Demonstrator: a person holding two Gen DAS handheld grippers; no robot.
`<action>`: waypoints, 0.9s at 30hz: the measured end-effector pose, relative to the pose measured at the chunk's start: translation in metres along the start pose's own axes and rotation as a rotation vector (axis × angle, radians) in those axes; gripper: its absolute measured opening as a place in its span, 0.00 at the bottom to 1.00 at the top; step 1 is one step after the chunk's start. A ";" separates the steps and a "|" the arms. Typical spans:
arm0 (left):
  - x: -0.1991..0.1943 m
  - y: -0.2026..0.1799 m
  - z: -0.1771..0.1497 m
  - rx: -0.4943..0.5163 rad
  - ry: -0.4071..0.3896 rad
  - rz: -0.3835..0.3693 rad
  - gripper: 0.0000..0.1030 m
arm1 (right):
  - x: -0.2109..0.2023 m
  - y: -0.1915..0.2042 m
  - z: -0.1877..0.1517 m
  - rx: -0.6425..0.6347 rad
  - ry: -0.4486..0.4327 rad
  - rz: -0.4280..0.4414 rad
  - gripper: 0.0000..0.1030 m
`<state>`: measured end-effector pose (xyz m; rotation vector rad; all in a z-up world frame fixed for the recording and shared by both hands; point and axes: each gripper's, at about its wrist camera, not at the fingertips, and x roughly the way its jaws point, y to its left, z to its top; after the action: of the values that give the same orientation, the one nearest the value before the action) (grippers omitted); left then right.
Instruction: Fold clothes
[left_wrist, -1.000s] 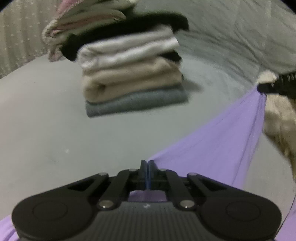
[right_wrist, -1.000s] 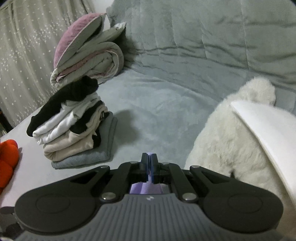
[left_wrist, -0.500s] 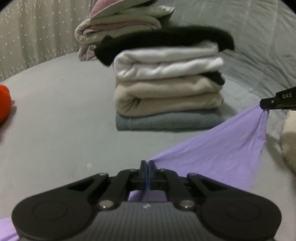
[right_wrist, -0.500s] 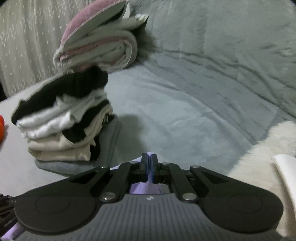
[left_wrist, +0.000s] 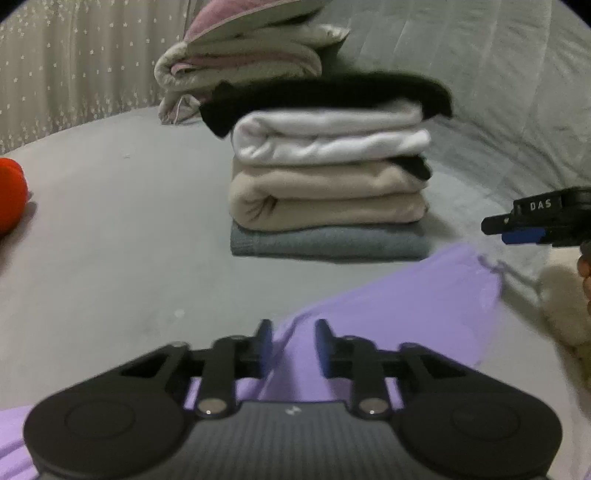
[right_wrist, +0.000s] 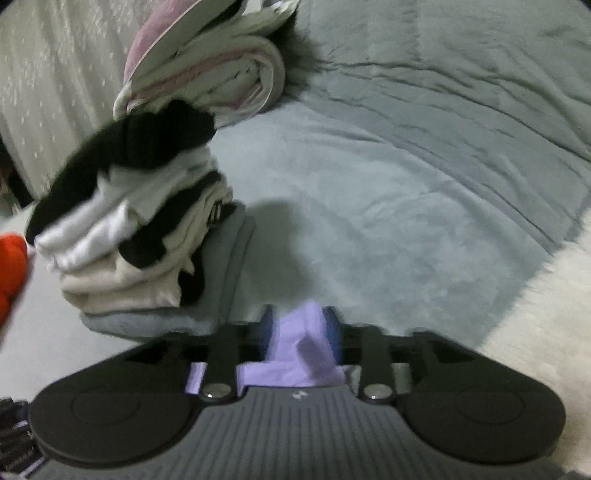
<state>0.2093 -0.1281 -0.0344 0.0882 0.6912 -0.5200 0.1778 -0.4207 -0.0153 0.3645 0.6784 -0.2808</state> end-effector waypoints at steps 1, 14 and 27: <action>-0.006 0.000 -0.002 -0.001 -0.008 -0.014 0.32 | -0.004 -0.003 -0.001 0.018 0.001 0.004 0.43; -0.035 -0.052 -0.055 0.234 0.016 -0.192 0.32 | -0.028 -0.018 -0.052 0.201 0.129 0.073 0.29; 0.000 -0.087 -0.046 0.269 -0.002 -0.068 0.01 | -0.024 -0.011 -0.094 0.352 0.114 0.335 0.47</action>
<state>0.1394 -0.1926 -0.0622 0.3167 0.6205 -0.6761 0.1040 -0.3880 -0.0700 0.8258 0.6672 -0.0584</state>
